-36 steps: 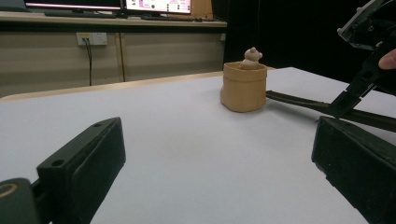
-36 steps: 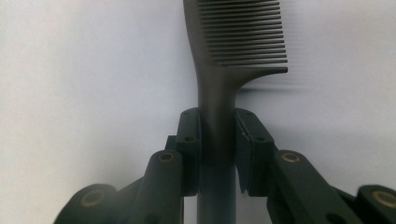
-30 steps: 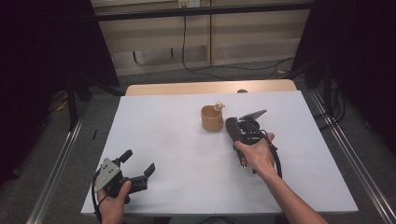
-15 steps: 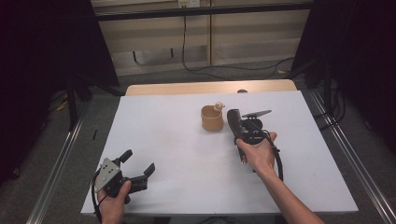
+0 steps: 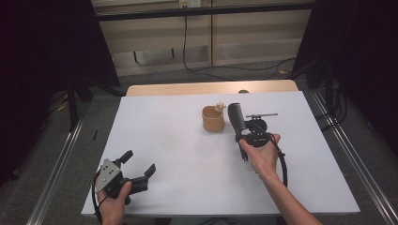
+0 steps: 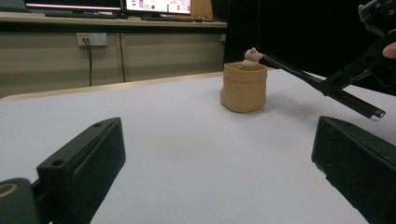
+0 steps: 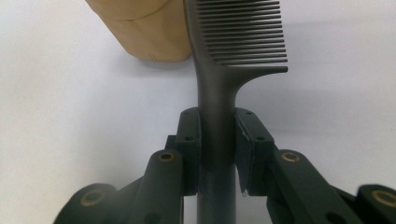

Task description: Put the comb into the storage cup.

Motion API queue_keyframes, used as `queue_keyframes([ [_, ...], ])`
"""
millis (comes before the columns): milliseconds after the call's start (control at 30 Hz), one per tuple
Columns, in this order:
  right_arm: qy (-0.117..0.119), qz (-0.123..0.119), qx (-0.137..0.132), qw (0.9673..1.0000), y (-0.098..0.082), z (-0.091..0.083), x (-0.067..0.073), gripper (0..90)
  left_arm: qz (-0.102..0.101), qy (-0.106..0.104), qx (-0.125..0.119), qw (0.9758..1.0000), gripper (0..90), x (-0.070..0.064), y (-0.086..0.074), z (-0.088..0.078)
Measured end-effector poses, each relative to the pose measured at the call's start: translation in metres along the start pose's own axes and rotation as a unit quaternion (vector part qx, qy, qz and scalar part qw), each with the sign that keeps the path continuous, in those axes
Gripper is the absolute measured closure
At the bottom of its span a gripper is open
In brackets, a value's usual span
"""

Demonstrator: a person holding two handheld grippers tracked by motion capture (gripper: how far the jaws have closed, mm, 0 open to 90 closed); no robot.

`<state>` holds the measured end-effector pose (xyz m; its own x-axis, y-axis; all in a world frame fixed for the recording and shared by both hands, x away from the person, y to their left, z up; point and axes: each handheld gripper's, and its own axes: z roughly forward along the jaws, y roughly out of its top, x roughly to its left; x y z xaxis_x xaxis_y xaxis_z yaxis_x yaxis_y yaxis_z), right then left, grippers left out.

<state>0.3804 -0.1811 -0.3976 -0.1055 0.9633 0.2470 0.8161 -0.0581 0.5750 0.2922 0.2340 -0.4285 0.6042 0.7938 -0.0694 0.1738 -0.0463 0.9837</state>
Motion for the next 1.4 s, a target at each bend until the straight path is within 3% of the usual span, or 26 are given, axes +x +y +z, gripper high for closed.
queue_keyframes([
  [200, 0.017, -0.007, -0.038, 0.9991, -0.001, -0.004, -0.002, 72.9, 0.001, -0.002, 0.002, 1.0000, 3.1, 0.000, 0.000, 0.000],
  [233, 0.032, -0.010, -0.051, 0.9981, -0.002, -0.004, -0.002, 72.9, 0.004, -0.002, 0.003, 1.0000, 3.1, 0.000, 0.000, 0.000],
  [367, 0.041, -0.017, -0.089, 0.9951, -0.005, -0.004, -0.002, 72.9, 0.002, -0.002, 0.001, 1.0000, 3.1, -0.001, 0.000, 0.000],
  [633, 0.050, -0.038, -0.112, 0.9917, -0.006, -0.004, 0.002, 72.9, -0.003, -0.006, 0.003, 1.0000, 3.1, -0.002, 0.000, 0.000],
  [1000, 0.072, -0.060, -0.168, 0.9813, -0.009, -0.002, 0.007, 72.9, -0.002, -0.005, 0.003, 1.0000, 3.1, -0.001, 0.000, 0.000],
  [1033, 0.074, -0.064, -0.182, 0.9785, -0.008, -0.003, 0.008, 72.8, -0.002, -0.005, 0.003, 1.0000, 3.1, -0.001, 0.000, 0.000],
  [1200, 0.083, -0.069, -0.190, 0.9757, -0.007, -0.003, 0.009, 72.8, -0.001, -0.005, 0.003, 1.0000, 3.1, -0.001, -0.001, 0.000],
  [1400, 0.096, -0.087, -0.215, 0.9681, -0.005, 0.001, 0.012, 72.8, 0.000, -0.005, 0.004, 1.0000, 3.1, -0.001, 0.000, 0.001],
])
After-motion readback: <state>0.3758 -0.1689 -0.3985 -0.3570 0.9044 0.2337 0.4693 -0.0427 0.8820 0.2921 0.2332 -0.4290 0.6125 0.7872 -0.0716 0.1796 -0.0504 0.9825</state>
